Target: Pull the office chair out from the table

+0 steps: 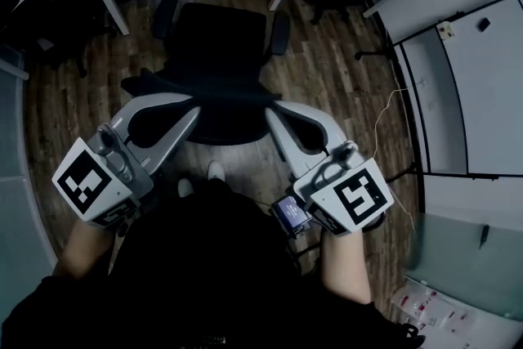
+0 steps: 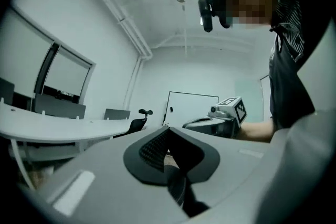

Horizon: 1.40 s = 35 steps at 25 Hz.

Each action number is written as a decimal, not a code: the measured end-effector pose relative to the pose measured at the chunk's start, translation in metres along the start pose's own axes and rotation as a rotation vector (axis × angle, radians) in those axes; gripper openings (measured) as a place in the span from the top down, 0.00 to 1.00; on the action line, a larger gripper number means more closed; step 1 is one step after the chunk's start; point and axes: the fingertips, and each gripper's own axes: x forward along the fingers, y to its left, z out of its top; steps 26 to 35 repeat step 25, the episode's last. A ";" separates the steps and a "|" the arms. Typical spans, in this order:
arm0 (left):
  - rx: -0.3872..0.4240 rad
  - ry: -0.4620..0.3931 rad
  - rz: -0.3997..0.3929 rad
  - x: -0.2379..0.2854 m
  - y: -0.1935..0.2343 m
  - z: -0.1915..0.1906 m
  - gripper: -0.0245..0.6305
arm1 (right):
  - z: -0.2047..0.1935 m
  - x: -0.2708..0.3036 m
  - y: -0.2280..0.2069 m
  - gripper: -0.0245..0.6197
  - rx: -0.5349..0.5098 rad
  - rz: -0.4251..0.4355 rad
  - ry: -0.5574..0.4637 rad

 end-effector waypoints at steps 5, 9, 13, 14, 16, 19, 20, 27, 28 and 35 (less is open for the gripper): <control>-0.033 0.056 0.023 0.006 0.004 -0.016 0.96 | 0.007 -0.010 -0.005 0.96 -0.016 -0.012 -0.008; -0.029 0.099 -0.039 0.008 -0.012 -0.029 0.96 | 0.006 -0.005 -0.002 0.96 -0.035 -0.020 -0.010; 0.001 0.106 -0.034 0.011 -0.014 -0.028 0.96 | 0.008 -0.005 0.000 0.96 -0.024 -0.018 -0.024; 0.010 0.108 -0.037 0.012 -0.016 -0.027 0.96 | 0.009 -0.006 0.000 0.96 -0.026 -0.017 -0.025; 0.029 0.116 -0.040 0.014 -0.019 -0.027 0.96 | 0.009 -0.009 -0.001 0.96 -0.030 -0.016 -0.022; 0.031 0.121 -0.043 0.015 -0.024 -0.029 0.96 | 0.006 -0.015 -0.002 0.96 -0.029 -0.018 -0.017; 0.034 0.123 -0.043 0.015 -0.026 -0.029 0.96 | 0.005 -0.016 -0.002 0.96 -0.030 -0.017 -0.015; 0.058 0.134 -0.047 0.015 -0.032 -0.031 0.96 | 0.001 -0.019 0.002 0.96 -0.042 -0.006 -0.002; 0.058 0.134 -0.047 0.015 -0.032 -0.031 0.96 | 0.001 -0.019 0.002 0.96 -0.042 -0.006 -0.002; 0.058 0.134 -0.047 0.015 -0.032 -0.031 0.96 | 0.001 -0.019 0.002 0.96 -0.042 -0.006 -0.002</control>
